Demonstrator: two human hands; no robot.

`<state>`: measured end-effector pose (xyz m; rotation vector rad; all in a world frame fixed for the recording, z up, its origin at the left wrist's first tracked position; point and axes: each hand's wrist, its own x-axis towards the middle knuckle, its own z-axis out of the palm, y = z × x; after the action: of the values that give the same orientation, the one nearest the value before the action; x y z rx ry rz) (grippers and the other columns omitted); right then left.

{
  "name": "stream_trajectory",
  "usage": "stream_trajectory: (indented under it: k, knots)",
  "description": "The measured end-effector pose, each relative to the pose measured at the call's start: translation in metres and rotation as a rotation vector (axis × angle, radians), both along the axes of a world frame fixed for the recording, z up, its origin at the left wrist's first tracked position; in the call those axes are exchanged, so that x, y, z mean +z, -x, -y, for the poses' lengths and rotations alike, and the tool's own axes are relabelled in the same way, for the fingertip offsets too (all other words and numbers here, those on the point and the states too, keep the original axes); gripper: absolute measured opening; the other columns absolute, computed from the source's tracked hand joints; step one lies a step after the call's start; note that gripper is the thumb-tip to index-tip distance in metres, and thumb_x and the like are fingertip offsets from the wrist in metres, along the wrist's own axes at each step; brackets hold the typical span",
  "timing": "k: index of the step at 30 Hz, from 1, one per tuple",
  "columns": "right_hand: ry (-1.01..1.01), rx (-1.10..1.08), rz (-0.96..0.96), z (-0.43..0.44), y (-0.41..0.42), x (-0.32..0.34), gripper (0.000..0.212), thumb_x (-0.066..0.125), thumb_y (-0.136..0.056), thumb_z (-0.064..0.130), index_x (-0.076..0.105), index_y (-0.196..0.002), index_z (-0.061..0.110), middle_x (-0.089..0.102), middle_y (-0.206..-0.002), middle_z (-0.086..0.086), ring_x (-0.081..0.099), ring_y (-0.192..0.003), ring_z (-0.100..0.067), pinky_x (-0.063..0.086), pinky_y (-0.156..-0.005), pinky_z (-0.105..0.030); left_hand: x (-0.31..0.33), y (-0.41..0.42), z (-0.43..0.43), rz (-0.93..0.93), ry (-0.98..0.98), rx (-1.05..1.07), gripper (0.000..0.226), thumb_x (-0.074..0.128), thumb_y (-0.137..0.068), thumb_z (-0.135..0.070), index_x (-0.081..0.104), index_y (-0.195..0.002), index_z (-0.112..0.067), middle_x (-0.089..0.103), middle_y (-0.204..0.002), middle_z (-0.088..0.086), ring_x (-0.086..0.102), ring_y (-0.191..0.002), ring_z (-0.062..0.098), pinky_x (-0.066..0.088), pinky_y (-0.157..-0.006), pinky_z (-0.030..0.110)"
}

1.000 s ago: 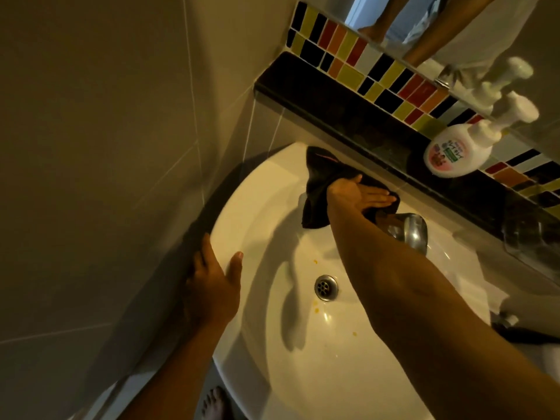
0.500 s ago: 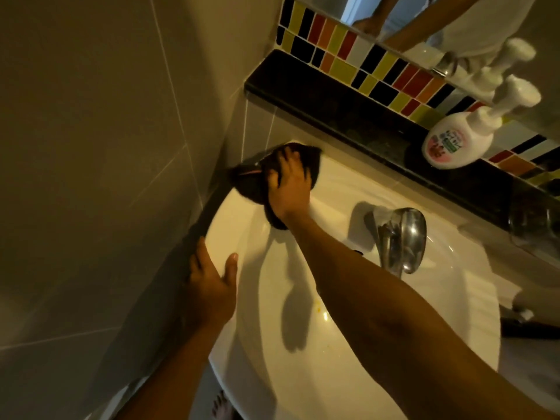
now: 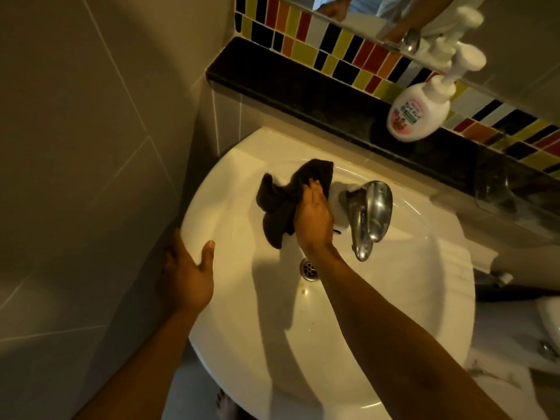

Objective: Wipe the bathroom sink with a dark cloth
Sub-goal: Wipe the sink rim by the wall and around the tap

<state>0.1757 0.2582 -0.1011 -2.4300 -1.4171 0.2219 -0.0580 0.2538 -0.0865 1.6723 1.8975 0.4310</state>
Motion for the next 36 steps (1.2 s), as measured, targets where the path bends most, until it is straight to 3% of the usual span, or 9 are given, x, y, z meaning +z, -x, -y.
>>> stream_trajectory:
  k: [3, 5, 10, 14, 18, 22, 25, 32, 36]
  knots:
    - [-0.079, 0.053, -0.065, 0.030, -0.004, 0.007, 0.049, 0.027, -0.103, 0.034, 0.029, -0.147, 0.014, 0.036, -0.151, -0.003, 0.033, -0.138, -0.007, 0.021, -0.107, -0.004, 0.002, -0.001, 0.001, 0.038, 0.009, 0.011, 0.074, 0.049, -0.091, -0.049, 0.020, -0.149, -0.013, 0.038, -0.145, 0.026, 0.043, -0.127, 0.048, 0.038, -0.102, 0.057]
    - [-0.063, 0.086, -0.109, 0.053, -0.021, 0.004, 0.053, 0.024, -0.101, 0.041, 0.027, -0.148, 0.017, 0.028, -0.156, -0.001, 0.024, -0.143, -0.014, 0.019, -0.115, -0.020, 0.002, 0.000, 0.001, 0.026, 0.002, 0.003, 0.074, 0.048, -0.092, -0.049, 0.018, -0.149, -0.014, 0.037, -0.146, 0.025, 0.042, -0.128, 0.047, 0.038, -0.102, 0.056]
    - [0.057, 0.144, 0.072, 0.107, -0.065, -0.006, 0.029, 0.058, -0.092, 0.019, 0.055, -0.120, 0.016, 0.062, -0.118, 0.006, 0.060, -0.104, -0.003, 0.049, -0.083, -0.013, 0.003, 0.000, 0.001, 0.033, 0.023, 0.007, 0.074, 0.047, -0.091, -0.051, 0.019, -0.149, -0.015, 0.039, -0.145, 0.025, 0.044, -0.126, 0.048, 0.039, -0.101, 0.055]
    - [-0.022, 0.185, 0.183, 0.125, -0.087, 0.011, 0.023, 0.071, -0.076, 0.007, 0.065, -0.097, -0.002, 0.069, -0.091, -0.022, 0.070, -0.078, -0.037, 0.058, -0.068, -0.040, 0.004, -0.001, 0.000, 0.040, 0.038, 0.011, 0.074, 0.047, -0.091, -0.051, 0.019, -0.149, -0.015, 0.038, -0.146, 0.024, 0.043, -0.125, 0.048, 0.039, -0.101, 0.056]
    - [0.062, 0.053, 0.134, 0.135, -0.119, 0.023, 0.046, 0.060, -0.090, 0.018, 0.047, -0.133, 0.011, 0.055, -0.133, -0.014, 0.057, -0.117, -0.029, 0.047, -0.097, -0.038, 0.007, -0.002, 0.001, 0.034, 0.049, 0.013, 0.073, 0.047, -0.092, -0.049, 0.018, -0.150, -0.014, 0.036, -0.147, 0.025, 0.042, -0.127, 0.048, 0.037, -0.102, 0.055]
    - [-0.097, -0.280, -0.133, 0.127, -0.147, 0.044, 0.024, 0.043, -0.098, 0.023, 0.053, -0.119, 0.015, 0.061, -0.107, -0.005, 0.061, -0.106, -0.027, 0.049, -0.091, -0.037, 0.009, -0.003, 0.002, 0.022, 0.023, 0.013, 0.072, 0.049, -0.092, -0.047, 0.020, -0.149, -0.012, 0.039, -0.144, 0.027, 0.044, -0.125, 0.049, 0.039, -0.100, 0.056]
    - [-0.351, -0.388, -0.153, 0.108, -0.155, 0.073, 0.027, 0.040, -0.099, 0.019, 0.053, -0.120, 0.010, 0.061, -0.110, -0.007, 0.059, -0.106, -0.020, 0.046, -0.091, -0.031, 0.008, -0.004, 0.001, 0.014, 0.039, 0.013, 0.073, 0.047, -0.092, -0.048, 0.019, -0.149, -0.013, 0.039, -0.144, 0.027, 0.044, -0.125, 0.050, 0.039, -0.099, 0.058]
    - [-0.248, 0.060, -0.218, 0.050, -0.132, 0.072, 0.025, 0.050, -0.096, 0.021, 0.061, -0.119, 0.018, 0.067, -0.116, 0.003, 0.062, -0.108, -0.011, 0.046, -0.090, -0.014, -0.005, 0.001, 0.000, 0.055, 0.021, -0.004, 0.075, 0.047, -0.089, -0.054, 0.016, -0.148, -0.021, 0.038, -0.145, 0.024, 0.043, -0.126, 0.047, 0.040, -0.101, 0.061]
    - [0.009, 0.296, -0.313, 0.028, -0.158, 0.077, 0.038, 0.063, -0.087, 0.011, 0.055, -0.123, 0.021, 0.057, -0.128, -0.005, 0.050, -0.123, -0.022, 0.032, -0.109, -0.029, -0.006, 0.001, -0.001, 0.038, 0.059, -0.002, 0.075, 0.042, -0.088, -0.059, 0.013, -0.148, -0.024, 0.040, -0.143, 0.023, 0.045, -0.124, 0.047, 0.041, -0.099, 0.063]
